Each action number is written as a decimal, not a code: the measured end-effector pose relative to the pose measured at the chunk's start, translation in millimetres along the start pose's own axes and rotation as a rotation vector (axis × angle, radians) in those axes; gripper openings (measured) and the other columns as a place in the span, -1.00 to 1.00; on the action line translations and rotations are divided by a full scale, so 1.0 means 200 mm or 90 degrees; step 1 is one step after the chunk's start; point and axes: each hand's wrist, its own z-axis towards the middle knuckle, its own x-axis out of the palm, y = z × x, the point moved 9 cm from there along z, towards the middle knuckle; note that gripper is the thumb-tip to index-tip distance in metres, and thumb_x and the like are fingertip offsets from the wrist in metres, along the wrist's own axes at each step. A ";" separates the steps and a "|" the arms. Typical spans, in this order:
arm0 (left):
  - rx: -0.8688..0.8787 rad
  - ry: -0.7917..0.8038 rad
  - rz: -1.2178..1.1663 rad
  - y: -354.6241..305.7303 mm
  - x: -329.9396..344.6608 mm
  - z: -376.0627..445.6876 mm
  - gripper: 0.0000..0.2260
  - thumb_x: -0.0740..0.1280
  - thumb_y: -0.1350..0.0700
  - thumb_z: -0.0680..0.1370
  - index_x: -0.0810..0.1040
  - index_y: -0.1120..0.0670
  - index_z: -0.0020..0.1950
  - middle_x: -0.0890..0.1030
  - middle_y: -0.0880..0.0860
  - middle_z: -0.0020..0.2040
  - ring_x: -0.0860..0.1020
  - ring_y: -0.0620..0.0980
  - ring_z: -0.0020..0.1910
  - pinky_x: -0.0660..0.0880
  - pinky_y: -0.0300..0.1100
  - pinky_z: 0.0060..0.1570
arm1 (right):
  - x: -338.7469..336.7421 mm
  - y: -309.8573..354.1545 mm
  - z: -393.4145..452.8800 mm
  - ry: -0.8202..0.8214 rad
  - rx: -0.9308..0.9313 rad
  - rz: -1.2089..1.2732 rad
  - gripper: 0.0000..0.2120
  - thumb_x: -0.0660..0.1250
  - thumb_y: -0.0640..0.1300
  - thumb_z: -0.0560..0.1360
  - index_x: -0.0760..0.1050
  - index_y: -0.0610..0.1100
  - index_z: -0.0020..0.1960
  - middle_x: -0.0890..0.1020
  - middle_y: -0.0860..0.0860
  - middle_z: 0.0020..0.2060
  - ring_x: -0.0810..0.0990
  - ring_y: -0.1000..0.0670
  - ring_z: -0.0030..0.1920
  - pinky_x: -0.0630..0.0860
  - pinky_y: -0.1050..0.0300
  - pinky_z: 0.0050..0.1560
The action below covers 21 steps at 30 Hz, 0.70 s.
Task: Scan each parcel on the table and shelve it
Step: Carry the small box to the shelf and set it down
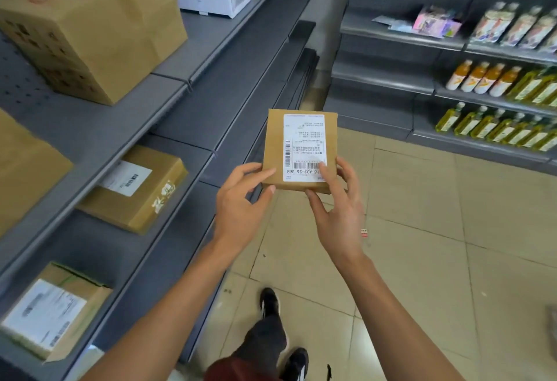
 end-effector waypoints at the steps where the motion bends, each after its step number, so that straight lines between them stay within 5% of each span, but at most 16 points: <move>1: -0.007 -0.004 0.003 0.02 0.03 0.05 -0.66 0.49 0.27 0.52 0.68 0.01 0.26 0.57 -0.08 0.24 0.55 -0.15 0.24 0.55 -0.11 0.22 | 0.02 -0.03 0.05 0.007 -0.008 0.005 -0.48 0.49 -0.32 0.51 0.48 -0.16 0.43 0.34 -0.14 0.47 0.41 -0.06 0.41 0.46 0.26 0.31; 4: -0.016 -0.017 -0.003 0.10 0.13 0.20 -0.66 0.50 0.26 0.52 0.68 0.01 0.26 0.58 -0.08 0.23 0.56 -0.13 0.24 0.56 -0.07 0.20 | 0.08 -0.15 0.20 0.021 -0.013 0.006 -0.48 0.49 -0.32 0.50 0.48 -0.16 0.43 0.32 -0.10 0.48 0.39 -0.05 0.43 0.49 0.18 0.31; 8: -0.040 -0.037 -0.018 0.21 0.27 0.43 -0.65 0.50 0.26 0.51 0.68 -0.02 0.26 0.58 -0.08 0.24 0.57 -0.09 0.24 0.56 0.00 0.20 | 0.18 -0.32 0.43 0.043 0.003 -0.009 -0.47 0.49 -0.32 0.50 0.49 -0.15 0.43 0.34 -0.13 0.47 0.40 -0.05 0.42 0.36 0.37 0.34; 12: -0.053 -0.065 -0.030 0.28 0.37 0.64 -0.65 0.51 0.27 0.50 0.69 0.00 0.25 0.59 -0.08 0.22 0.58 -0.08 0.20 0.57 0.02 0.20 | 0.26 -0.45 0.65 0.086 -0.014 -0.031 -0.46 0.48 -0.31 0.51 0.47 -0.13 0.45 0.34 -0.14 0.47 0.40 -0.07 0.42 0.48 0.14 0.34; 17: -0.072 -0.097 -0.017 0.35 0.39 0.85 -0.66 0.50 0.32 0.50 0.70 0.06 0.23 0.60 -0.05 0.19 0.57 -0.19 0.17 0.51 -0.34 0.15 | 0.41 -0.52 0.89 0.112 -0.045 -0.023 -0.49 0.50 -0.34 0.49 0.50 -0.21 0.41 0.39 -0.22 0.43 0.45 -0.16 0.37 0.50 0.11 0.32; 21: -0.104 -0.141 0.043 0.46 0.34 0.98 -0.68 0.52 0.27 0.49 0.70 0.05 0.23 0.59 -0.07 0.19 0.54 -0.29 0.09 0.47 -0.37 0.15 | 0.62 -0.58 1.07 0.174 -0.068 0.030 -0.48 0.50 -0.36 0.48 0.50 -0.22 0.41 0.39 -0.22 0.43 0.45 -0.16 0.37 0.47 0.21 0.33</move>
